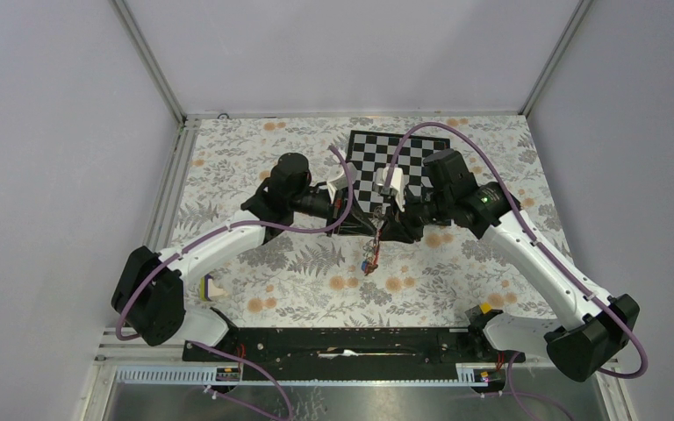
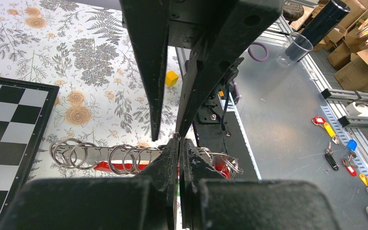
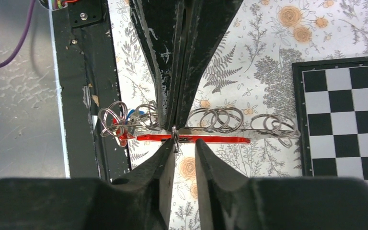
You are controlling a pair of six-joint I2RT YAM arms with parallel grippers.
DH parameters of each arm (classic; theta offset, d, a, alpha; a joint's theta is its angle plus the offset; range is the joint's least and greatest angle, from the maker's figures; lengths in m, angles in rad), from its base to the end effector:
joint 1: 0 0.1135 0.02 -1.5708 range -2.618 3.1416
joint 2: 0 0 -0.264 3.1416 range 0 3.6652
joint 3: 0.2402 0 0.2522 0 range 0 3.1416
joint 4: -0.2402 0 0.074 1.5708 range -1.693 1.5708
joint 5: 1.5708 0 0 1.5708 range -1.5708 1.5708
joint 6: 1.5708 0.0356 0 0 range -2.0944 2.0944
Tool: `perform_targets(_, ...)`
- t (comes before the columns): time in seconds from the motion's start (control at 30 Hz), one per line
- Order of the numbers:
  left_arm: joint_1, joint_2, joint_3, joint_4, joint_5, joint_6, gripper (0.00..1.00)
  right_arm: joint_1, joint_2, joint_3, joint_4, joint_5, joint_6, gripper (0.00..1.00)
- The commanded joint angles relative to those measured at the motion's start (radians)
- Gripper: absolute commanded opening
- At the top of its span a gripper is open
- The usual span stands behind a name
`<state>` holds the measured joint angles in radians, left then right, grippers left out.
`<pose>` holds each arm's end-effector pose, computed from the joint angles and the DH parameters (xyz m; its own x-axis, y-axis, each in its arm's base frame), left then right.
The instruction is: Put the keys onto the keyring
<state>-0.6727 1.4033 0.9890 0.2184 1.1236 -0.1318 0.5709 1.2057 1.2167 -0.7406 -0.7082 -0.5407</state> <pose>0.2241 -0.2196 0.3127 -0.2772 0.1482 -0.9493 0.9328 -0.1951 -0.3029 0.1939 0.1521 0.3554 -0.0596 -0.5029 -0.8623 -0.9904 0.1379 -0.0120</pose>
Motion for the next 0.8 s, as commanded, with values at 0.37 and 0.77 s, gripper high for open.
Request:
perform_targets(0.37,0.005,-0.047,0.025,0.059,0.044,-0.018,0.0,-0.027,-0.019,-0.041,0.042,-0.095,0.012,0.08)
perform_targets(0.77,0.004,-0.04,0.025,0.07,0.048,-0.024,0.0,-0.027,0.014,-0.042,0.061,-0.145,0.042,0.01)
